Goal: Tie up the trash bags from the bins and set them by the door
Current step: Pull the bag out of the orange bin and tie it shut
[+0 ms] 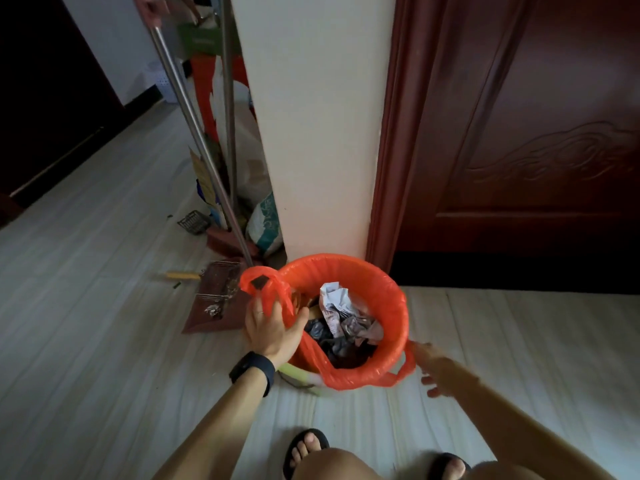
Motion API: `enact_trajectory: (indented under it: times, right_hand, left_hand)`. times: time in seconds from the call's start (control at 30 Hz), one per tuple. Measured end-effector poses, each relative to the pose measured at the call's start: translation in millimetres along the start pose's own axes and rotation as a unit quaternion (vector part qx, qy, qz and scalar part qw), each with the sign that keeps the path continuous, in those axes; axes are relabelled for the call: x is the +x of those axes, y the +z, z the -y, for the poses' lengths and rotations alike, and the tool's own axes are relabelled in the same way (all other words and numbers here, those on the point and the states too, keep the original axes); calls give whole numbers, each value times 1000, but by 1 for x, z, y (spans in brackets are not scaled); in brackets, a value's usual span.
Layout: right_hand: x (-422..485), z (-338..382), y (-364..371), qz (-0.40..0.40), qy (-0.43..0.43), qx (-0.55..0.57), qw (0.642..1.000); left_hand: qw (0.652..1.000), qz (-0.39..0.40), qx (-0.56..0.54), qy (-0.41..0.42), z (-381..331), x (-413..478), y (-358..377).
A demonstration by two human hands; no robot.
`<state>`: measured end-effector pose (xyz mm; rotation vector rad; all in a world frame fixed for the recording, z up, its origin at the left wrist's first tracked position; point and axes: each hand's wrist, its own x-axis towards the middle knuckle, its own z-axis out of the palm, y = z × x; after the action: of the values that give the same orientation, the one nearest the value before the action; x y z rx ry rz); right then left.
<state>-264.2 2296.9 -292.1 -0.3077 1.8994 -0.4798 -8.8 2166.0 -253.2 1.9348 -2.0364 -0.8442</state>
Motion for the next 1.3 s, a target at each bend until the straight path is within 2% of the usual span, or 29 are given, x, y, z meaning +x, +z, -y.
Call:
enact_trajectory:
  times: [0.07, 0.13, 0.23, 0.37, 0.53, 0.67, 0.73, 0.8, 0.9, 0.97, 1.07, 1.13, 1.23, 1.3]
  right_hand:
    - [0, -10, 8, 58, 9, 36, 998]
    - [-1, -12, 22, 78, -11, 69, 994]
    - [-4, -2, 34, 5, -39, 130, 991]
    - [-12, 17, 16, -67, -62, 265, 960]
    - [-34, 52, -38, -62, -92, 366, 924]
    - [-57, 94, -62, -57, -160, 410, 896]
    - [-62, 113, -62, -84, -213, 353, 907]
    - [-61, 124, -58, -110, -256, 273, 921]
    - [-47, 129, -49, -112, -234, 230, 938]
    - [-37, 129, -43, -89, -198, 241, 946]
    - [-10, 130, -38, -104, -203, 249, 941]
    - [-5, 135, -35, -141, -198, 189, 951]
    - [4, 137, -29, -137, -141, 122, 973]
    - [15, 133, -24, -109, -130, 55, 984]
  left_hand:
    - [999, -15, 38, 18, 3, -6, 12]
    - [997, -31, 67, 29, 8, -9, 19]
    - [988, -46, 131, 73, 18, -12, 26]
    - [978, -52, 181, 85, 23, -12, 27]
    - [975, -28, 209, 74, 18, -12, 29]
    - [976, -23, 207, 70, 18, -11, 28]
    - [983, -44, 160, 75, 17, -12, 25]
    - [994, -90, 33, 58, 12, -13, 17]
    - [967, -174, -187, -2, 3, -7, -2]
    - [951, -191, -232, -64, -5, 2, -16]
    - [922, -160, -297, -192, -3, 29, -29]
    - [904, -95, -321, -267, 3, 49, -36]
    - [890, 8, -345, -297, 16, 76, -38]
    - [892, 55, -357, -273, 28, 94, -31]
